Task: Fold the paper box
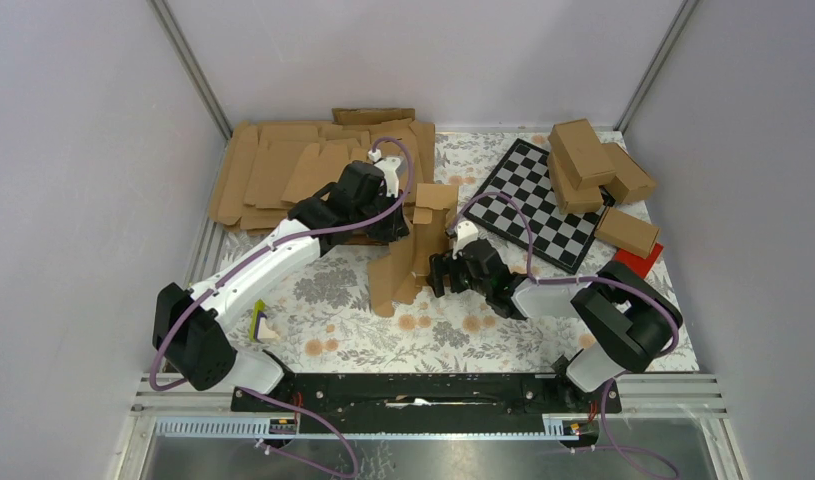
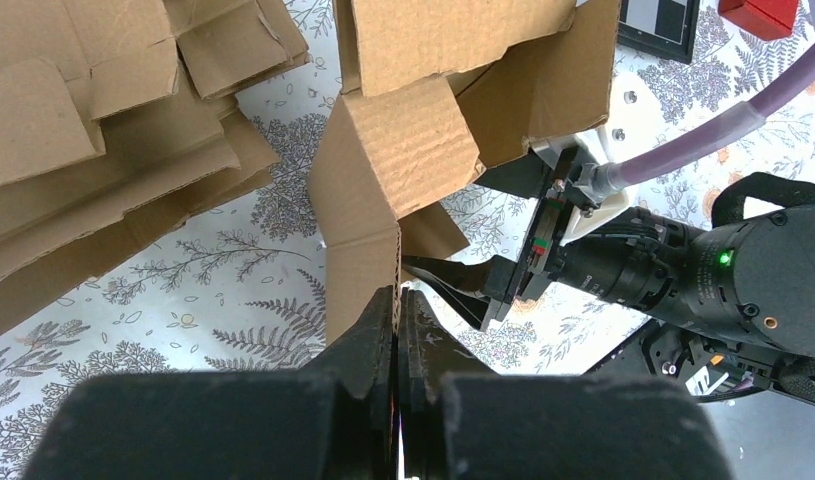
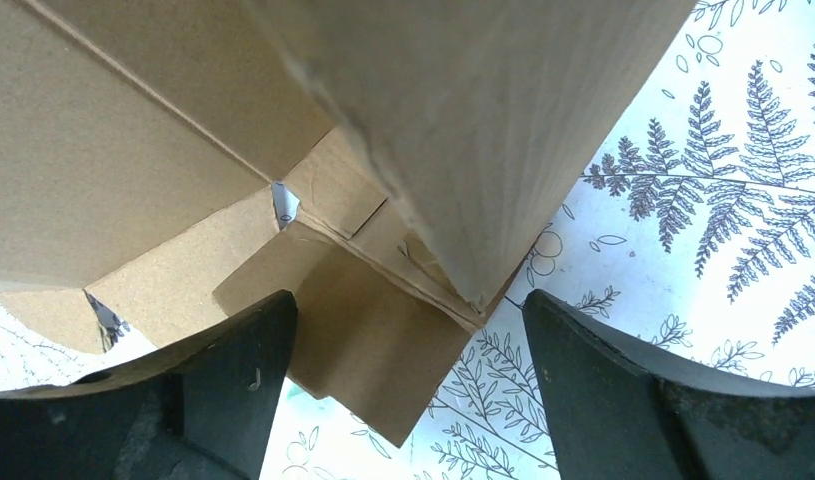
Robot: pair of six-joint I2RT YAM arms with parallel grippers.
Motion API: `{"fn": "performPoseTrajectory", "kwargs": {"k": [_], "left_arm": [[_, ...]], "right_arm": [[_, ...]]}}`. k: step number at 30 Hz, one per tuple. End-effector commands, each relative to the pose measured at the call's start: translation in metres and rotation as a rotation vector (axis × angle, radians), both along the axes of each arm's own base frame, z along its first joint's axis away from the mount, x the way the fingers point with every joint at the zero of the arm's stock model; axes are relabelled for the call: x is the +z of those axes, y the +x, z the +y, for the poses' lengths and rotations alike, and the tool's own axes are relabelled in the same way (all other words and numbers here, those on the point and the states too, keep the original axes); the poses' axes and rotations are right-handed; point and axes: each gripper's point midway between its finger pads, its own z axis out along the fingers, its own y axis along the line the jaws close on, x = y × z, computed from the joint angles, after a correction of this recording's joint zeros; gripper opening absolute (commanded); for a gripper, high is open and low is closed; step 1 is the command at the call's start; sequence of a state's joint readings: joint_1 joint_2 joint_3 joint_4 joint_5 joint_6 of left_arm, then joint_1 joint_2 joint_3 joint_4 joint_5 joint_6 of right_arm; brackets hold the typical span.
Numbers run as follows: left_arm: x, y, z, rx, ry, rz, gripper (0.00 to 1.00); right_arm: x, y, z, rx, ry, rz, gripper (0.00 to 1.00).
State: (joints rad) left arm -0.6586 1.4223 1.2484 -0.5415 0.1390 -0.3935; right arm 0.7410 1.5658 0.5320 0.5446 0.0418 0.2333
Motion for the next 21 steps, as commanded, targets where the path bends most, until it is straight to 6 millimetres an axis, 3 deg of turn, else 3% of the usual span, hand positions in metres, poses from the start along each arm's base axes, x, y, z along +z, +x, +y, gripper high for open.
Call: {"fn": "performPoseTrajectory", "kwargs": {"k": [1, 4, 9, 13, 21], "left_arm": [[-0.004, -0.002, -0.006, -0.027, -0.02, 0.019, 0.0], [-0.005, -0.002, -0.008, -0.033, -0.021, 0.027, 0.0], [-0.009, -0.003, -0.011, -0.045, -0.023, 0.043, 0.0], [-0.01, -0.002, -0.009, -0.041, -0.007, 0.041, 0.0], [-0.009, 0.004, -0.008, -0.037, 0.024, 0.032, 0.0]], "right_arm": [[0.005, -0.005, 0.001, 0.021, -0.004, -0.024, 0.92], [0.012, -0.004, 0.008, 0.065, 0.011, -0.047, 0.99], [0.021, 0.004, 0.013, 0.084, 0.069, -0.042, 1.0], [0.032, 0.015, 0.003, 0.074, 0.186, -0.034, 0.99], [0.045, 0.028, -0.02, 0.012, 0.248, -0.068, 1.0]]}}
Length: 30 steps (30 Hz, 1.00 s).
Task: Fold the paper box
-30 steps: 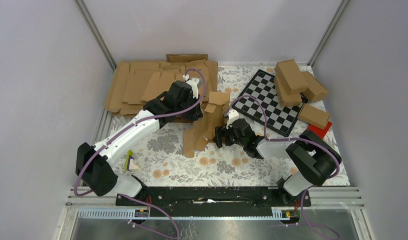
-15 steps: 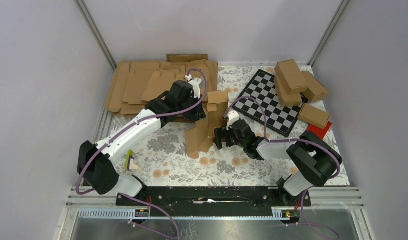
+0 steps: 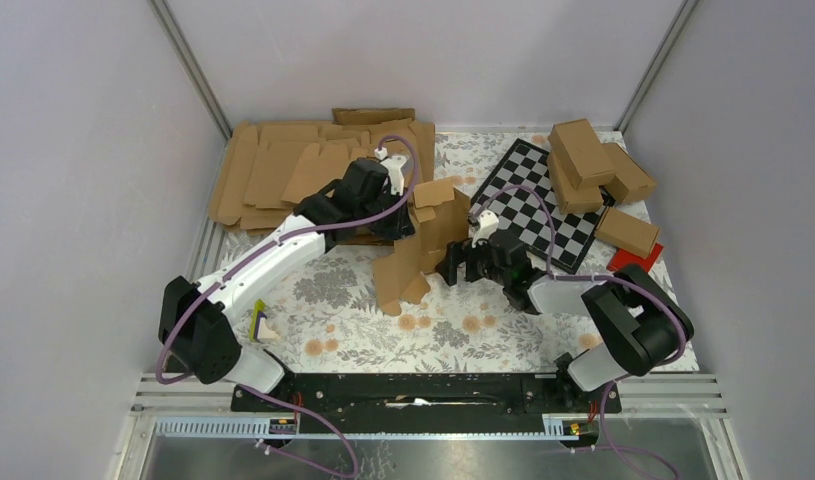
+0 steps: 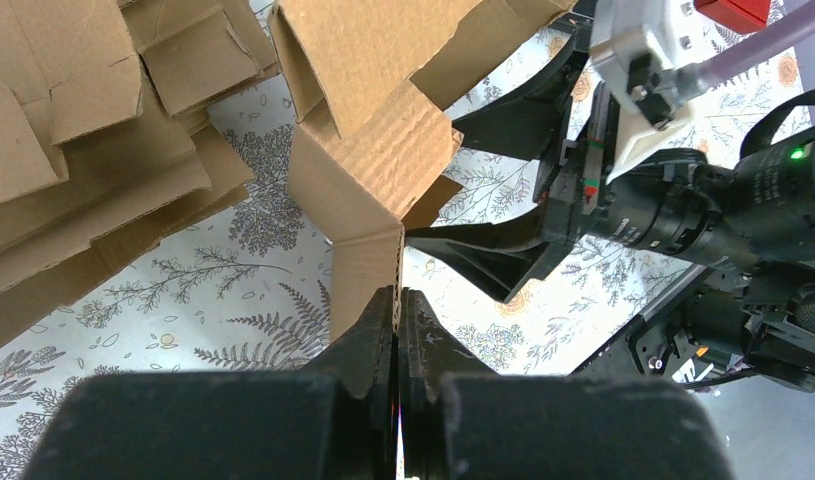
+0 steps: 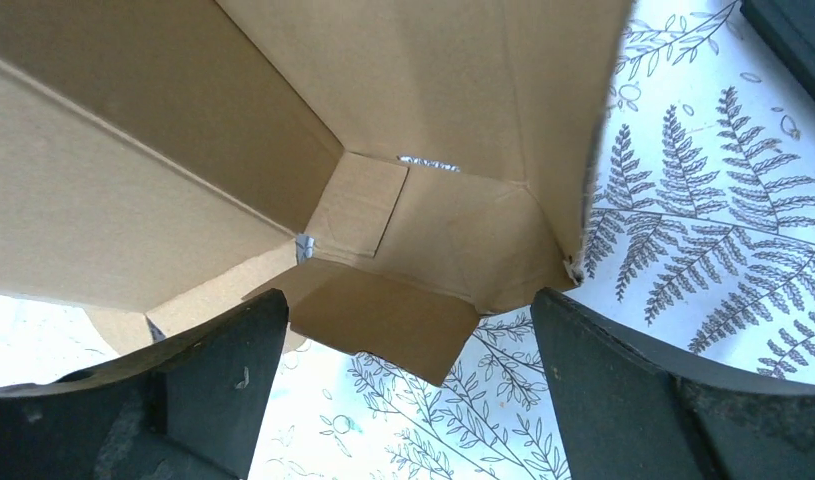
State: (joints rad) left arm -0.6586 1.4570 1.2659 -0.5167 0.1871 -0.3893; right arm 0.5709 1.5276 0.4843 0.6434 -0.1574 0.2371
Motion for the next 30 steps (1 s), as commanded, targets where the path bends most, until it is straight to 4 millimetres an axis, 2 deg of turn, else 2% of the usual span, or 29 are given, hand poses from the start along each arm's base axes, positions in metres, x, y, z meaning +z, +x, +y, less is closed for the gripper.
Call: {"fn": "performPoseTrajectory", "kwargs": {"k": [1, 7, 14, 17, 20, 24, 30], "left_arm": [[-0.008, 0.003, 0.004, 0.0, 0.053, 0.02, 0.0], [-0.005, 0.006, 0.003, 0.001, 0.058, 0.011, 0.0], [-0.005, 0.008, 0.001, -0.005, 0.064, 0.013, 0.0], [-0.005, 0.009, 0.001, -0.006, 0.066, 0.01, 0.0], [-0.006, 0.009, 0.001, -0.008, 0.069, 0.012, 0.0], [-0.006, 0.009, 0.001, -0.01, 0.07, 0.012, 0.0], [-0.003, 0.011, -0.002, -0.023, 0.067, 0.003, 0.0]], "right_arm": [[0.028, 0.01, 0.001, 0.006, 0.119, -0.059, 1.0], [0.033, 0.027, -0.002, -0.001, 0.137, -0.062, 1.0], [0.042, 0.035, -0.019, -0.05, 0.159, -0.095, 1.0], [0.042, 0.042, -0.015, -0.022, 0.169, -0.087, 1.0], [0.039, 0.048, -0.003, 0.045, 0.182, -0.073, 1.0], [0.034, 0.039, 0.016, 0.16, 0.245, -0.028, 1.0], [0.029, 0.024, 0.017, 0.223, 0.232, -0.012, 1.0]]}}
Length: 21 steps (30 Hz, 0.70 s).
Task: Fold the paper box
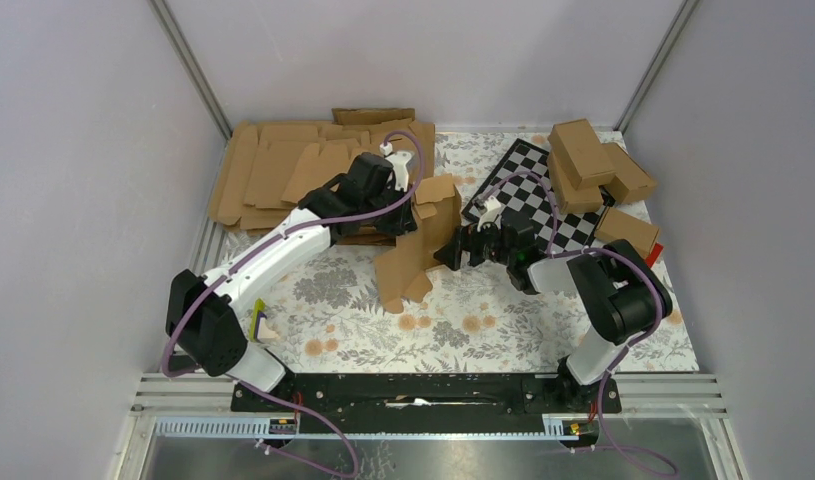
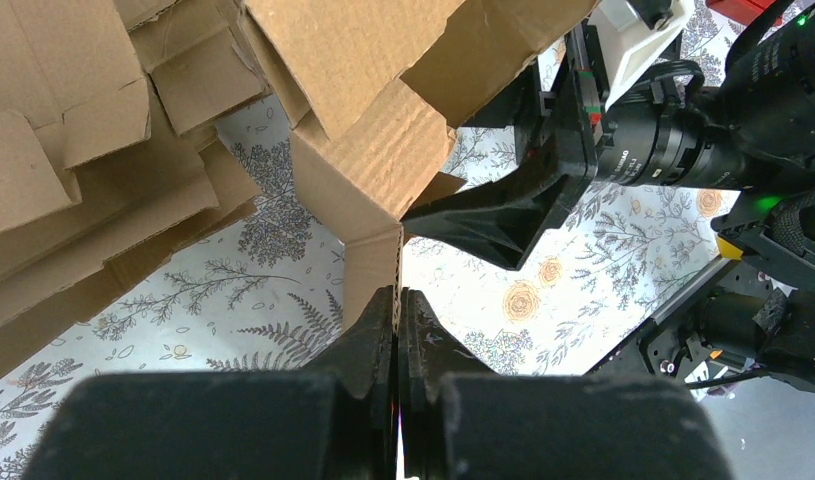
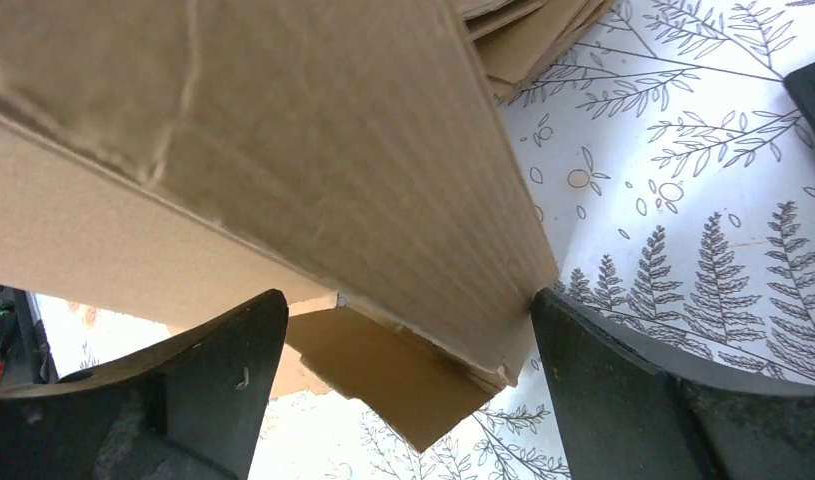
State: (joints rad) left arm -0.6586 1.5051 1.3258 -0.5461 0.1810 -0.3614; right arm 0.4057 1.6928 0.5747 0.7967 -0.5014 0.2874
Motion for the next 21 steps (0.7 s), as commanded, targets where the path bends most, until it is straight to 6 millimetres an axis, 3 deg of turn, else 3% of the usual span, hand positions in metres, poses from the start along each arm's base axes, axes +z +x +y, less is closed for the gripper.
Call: {"fn": "performPoseTrajectory", "kwargs": {"k": [1, 9, 21], "left_arm": [[-0.004, 0.003, 0.002, -0.014, 0.041, 0.008, 0.0], [-0.005, 0.005, 0.001, -0.037, 0.054, 0.017, 0.0], [-0.002, 0.005, 0.001, -0.048, 0.055, 0.014, 0.0]], "right_arm": [[0.015, -0.008, 0.01, 0.112, 0.03, -0.054, 1.0], [0.005, -0.016, 0.001, 0.124, -0.044, -0.044, 1.0], [-0.006, -0.003, -0.001, 0.082, -0.136, -0.054, 0.98]]}}
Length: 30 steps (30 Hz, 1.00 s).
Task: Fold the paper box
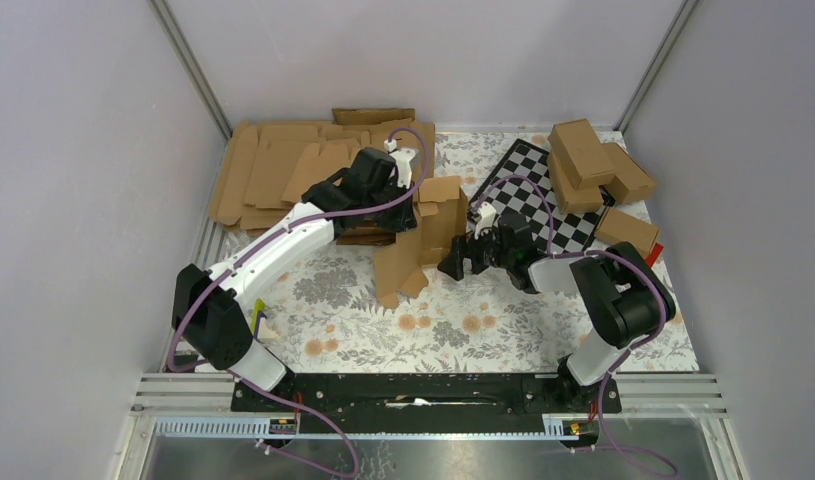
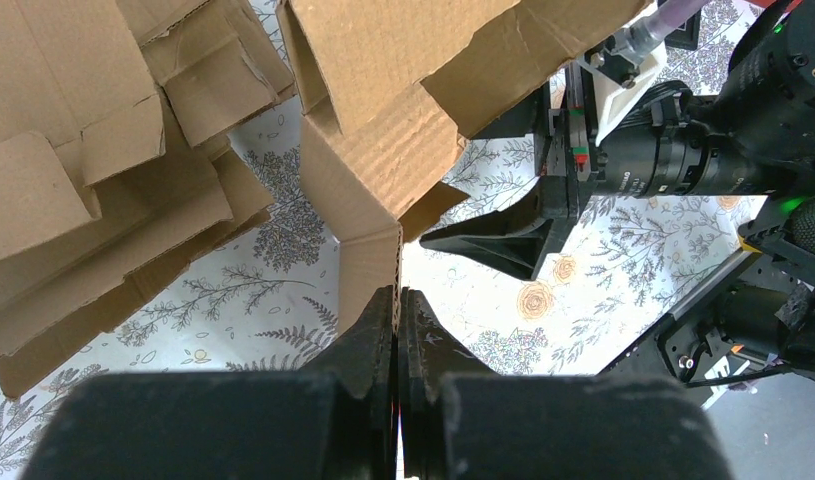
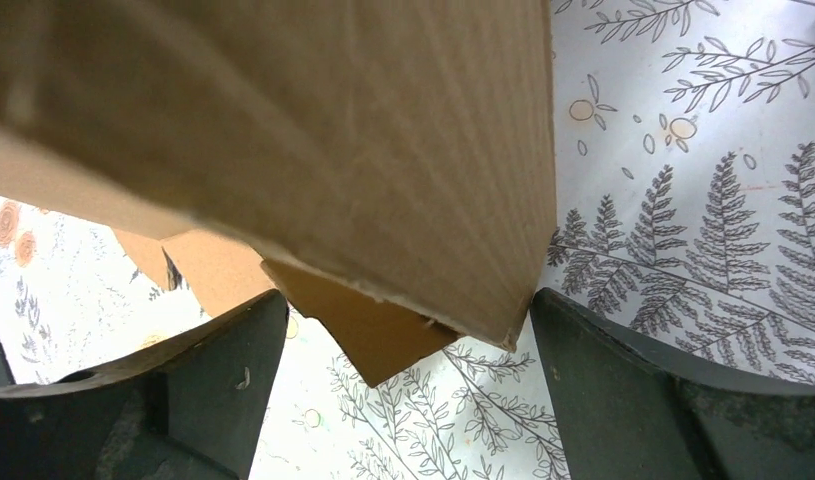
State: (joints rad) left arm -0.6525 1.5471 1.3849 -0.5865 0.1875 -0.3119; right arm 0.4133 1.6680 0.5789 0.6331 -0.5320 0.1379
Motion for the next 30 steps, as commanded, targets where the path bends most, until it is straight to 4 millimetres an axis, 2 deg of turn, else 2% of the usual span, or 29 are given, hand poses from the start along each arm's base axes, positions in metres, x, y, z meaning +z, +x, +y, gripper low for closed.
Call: {"fn": "performPoseTrajectory", "kwargs": {"k": [1, 8, 15, 21, 25, 30], "left_arm": [[-0.003, -0.002, 0.002, -0.017, 0.023, 0.022, 0.0], [-0.005, -0.003, 0.0, -0.02, 0.022, 0.033, 0.0], [-0.009, -0.002, -0.001, -0.022, 0.023, 0.044, 0.0], [-0.009, -0.004, 0.0, -0.022, 0.021, 0.047, 0.0], [-0.009, -0.005, -0.001, -0.024, 0.019, 0.051, 0.0], [-0.011, -0.007, 0.0, -0.025, 0.018, 0.057, 0.0]], "right_arm": [[0.016, 0.02, 0.006, -0.015, -0.01, -0.076, 0.97], [0.022, 0.028, 0.013, -0.056, 0.046, -0.078, 0.8], [0.004, 0.038, 0.015, -0.141, -0.025, -0.043, 0.65], [-0.013, 0.047, -0.001, -0.32, -0.068, -0.015, 0.65], [-0.011, 0.051, 0.002, -0.38, -0.047, -0.031, 0.69], [-0.021, 0.058, 0.004, -0.432, -0.2, -0.089, 0.66]]}}
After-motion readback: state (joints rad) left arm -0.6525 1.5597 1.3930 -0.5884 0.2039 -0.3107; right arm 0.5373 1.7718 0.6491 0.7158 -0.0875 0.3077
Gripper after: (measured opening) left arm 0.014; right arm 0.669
